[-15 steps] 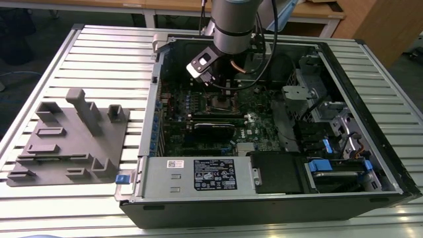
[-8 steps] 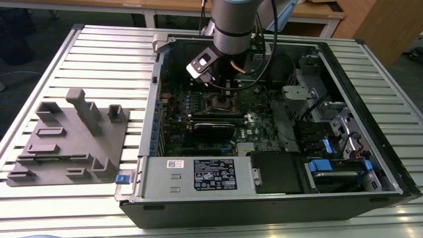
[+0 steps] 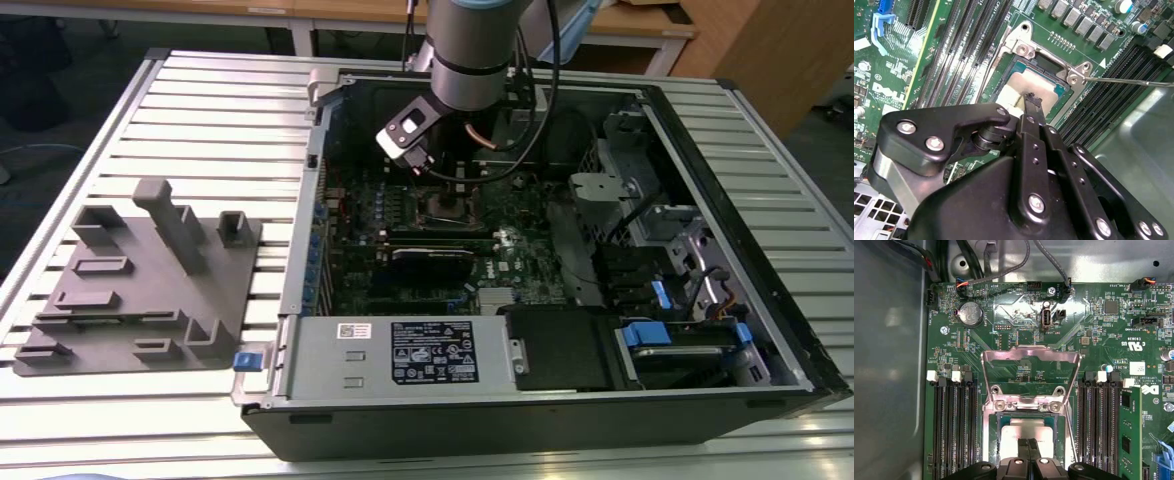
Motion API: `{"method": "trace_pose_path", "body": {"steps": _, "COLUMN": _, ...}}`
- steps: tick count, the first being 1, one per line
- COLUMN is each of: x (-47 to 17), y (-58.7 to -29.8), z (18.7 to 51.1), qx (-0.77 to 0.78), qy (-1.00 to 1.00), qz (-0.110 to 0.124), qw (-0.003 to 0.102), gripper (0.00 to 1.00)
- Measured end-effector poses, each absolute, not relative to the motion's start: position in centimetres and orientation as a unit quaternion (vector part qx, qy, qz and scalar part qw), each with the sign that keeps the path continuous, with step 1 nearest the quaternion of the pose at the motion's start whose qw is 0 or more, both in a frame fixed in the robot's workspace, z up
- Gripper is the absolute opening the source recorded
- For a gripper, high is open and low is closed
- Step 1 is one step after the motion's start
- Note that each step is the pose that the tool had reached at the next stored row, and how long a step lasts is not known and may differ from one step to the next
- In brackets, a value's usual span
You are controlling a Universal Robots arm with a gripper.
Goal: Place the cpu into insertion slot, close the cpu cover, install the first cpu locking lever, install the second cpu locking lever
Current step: 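Place the cpu into insertion slot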
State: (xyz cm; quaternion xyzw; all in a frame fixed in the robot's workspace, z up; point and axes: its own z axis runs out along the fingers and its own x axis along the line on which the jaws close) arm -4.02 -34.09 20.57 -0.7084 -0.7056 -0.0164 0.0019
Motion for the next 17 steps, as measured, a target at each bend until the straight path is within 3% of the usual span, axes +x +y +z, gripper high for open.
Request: {"method": "trace_pose_path", "body": {"steps": 17, "x": -4.03, "y": -34.09, "z": 20.01, "qx": -0.708, "qy": -0.706, "qz": -0.016, "qw": 0.002, "gripper": 0.11}}
